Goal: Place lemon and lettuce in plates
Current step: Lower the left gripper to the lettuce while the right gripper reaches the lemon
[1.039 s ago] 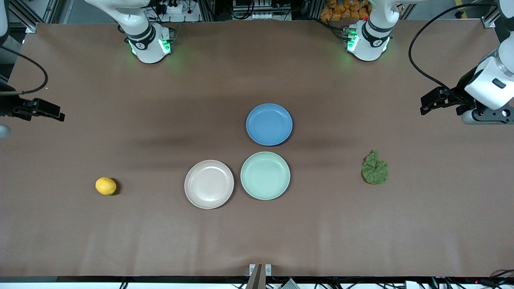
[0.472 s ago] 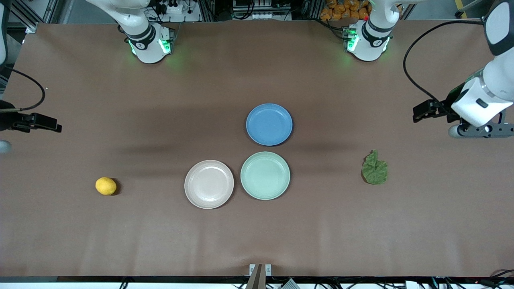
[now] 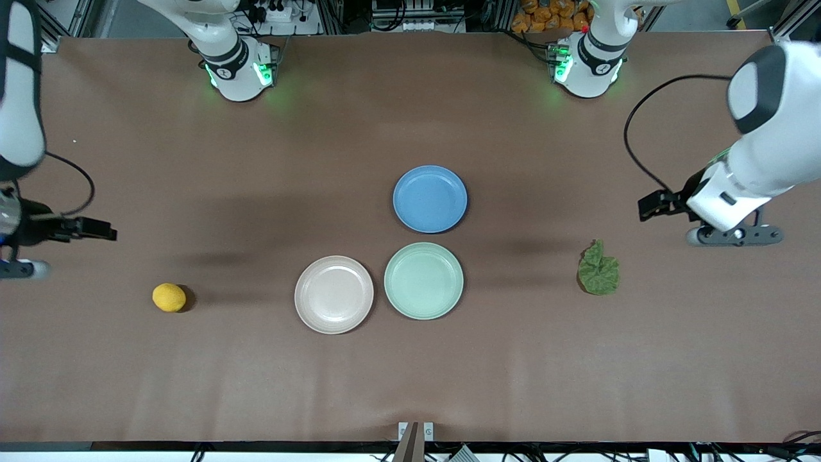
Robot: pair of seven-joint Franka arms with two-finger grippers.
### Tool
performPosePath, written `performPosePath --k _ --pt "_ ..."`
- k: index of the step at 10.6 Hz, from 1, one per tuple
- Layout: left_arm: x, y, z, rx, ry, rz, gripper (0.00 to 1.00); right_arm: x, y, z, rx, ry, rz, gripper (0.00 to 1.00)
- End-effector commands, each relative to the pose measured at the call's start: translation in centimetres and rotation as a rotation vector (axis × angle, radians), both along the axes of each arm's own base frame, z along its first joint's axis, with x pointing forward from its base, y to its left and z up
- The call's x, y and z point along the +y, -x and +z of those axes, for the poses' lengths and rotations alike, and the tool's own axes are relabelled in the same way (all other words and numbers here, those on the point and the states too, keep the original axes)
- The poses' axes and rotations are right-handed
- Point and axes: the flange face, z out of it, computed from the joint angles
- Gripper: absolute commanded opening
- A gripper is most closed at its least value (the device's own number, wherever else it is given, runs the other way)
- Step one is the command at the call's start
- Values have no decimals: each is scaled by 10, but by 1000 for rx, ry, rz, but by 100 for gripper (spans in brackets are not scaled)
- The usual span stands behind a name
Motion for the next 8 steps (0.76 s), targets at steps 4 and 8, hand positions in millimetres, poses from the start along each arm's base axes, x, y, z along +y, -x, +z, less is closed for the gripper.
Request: performPosePath --k 4,8 --pt "13 -22 -132 37 1 5 100 -23 -46 -128 -56 -36 257 100" --pt "13 -34 -192 22 8 6 100 -19 -63 -189 -116 -41 553 100"
